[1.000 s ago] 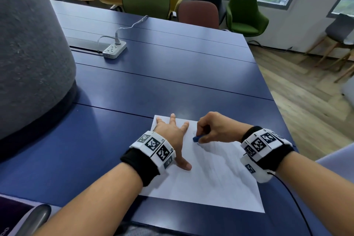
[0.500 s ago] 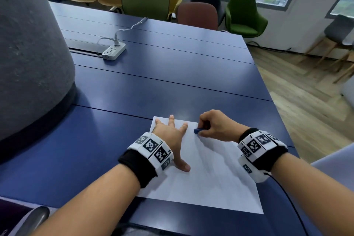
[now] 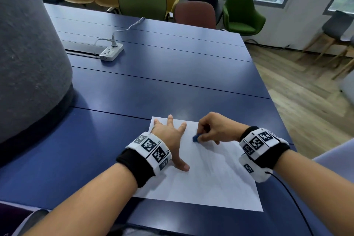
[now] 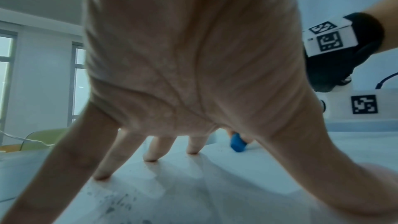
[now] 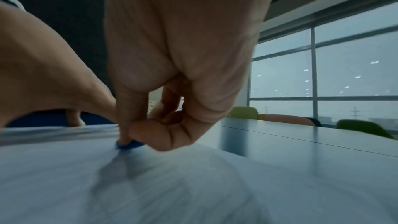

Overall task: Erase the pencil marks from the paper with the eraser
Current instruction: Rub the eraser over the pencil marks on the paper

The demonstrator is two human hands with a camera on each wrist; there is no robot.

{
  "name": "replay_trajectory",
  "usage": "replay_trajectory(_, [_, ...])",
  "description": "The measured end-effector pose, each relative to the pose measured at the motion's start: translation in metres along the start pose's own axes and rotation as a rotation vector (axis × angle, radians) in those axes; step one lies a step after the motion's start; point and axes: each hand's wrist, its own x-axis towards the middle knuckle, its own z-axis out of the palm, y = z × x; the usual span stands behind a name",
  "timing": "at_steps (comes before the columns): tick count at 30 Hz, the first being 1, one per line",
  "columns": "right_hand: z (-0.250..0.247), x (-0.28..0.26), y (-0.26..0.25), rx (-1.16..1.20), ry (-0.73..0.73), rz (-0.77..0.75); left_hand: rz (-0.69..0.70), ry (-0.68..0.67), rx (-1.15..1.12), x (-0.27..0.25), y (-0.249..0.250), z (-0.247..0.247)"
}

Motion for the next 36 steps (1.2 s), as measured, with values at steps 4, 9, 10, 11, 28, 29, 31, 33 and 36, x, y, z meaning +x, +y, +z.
replay_trajectory(4, [0.004,0.001,0.002,0.009,0.117,-0.005,-0.008,-0.004,-0.001,0.005,-0.001,0.002])
replay_trajectory(9, [0.004,-0.003,-0.006,-0.054,-0.079,-0.02,-0.013,-0.016,0.004,0.005,-0.001,0.002])
replay_trajectory(10, [0.003,0.0,-0.006,-0.058,0.0,-0.025,-0.013,-0.013,0.001,0.005,-0.001,0.002])
replay_trajectory(11, [0.003,0.001,-0.007,-0.074,0.078,-0.045,-0.012,-0.008,0.001,0.004,-0.002,0.002])
replay_trajectory(28, [0.011,-0.017,-0.016,-0.039,-0.254,-0.035,-0.005,-0.015,0.044,0.003,0.001,0.0])
replay_trajectory(29, [0.011,-0.014,-0.015,-0.02,-0.164,-0.028,-0.001,-0.012,0.042,0.003,0.0,0.0])
replay_trajectory(31, [0.013,-0.015,-0.013,0.01,-0.057,-0.035,0.005,-0.008,0.047,0.002,0.0,0.001])
replay_trajectory(33, [0.017,-0.024,-0.013,0.033,-0.174,-0.039,0.004,-0.009,0.057,0.001,0.0,0.0])
replay_trajectory(36, [0.019,-0.035,-0.016,0.016,-0.444,-0.018,-0.003,-0.018,0.057,0.001,0.001,-0.001])
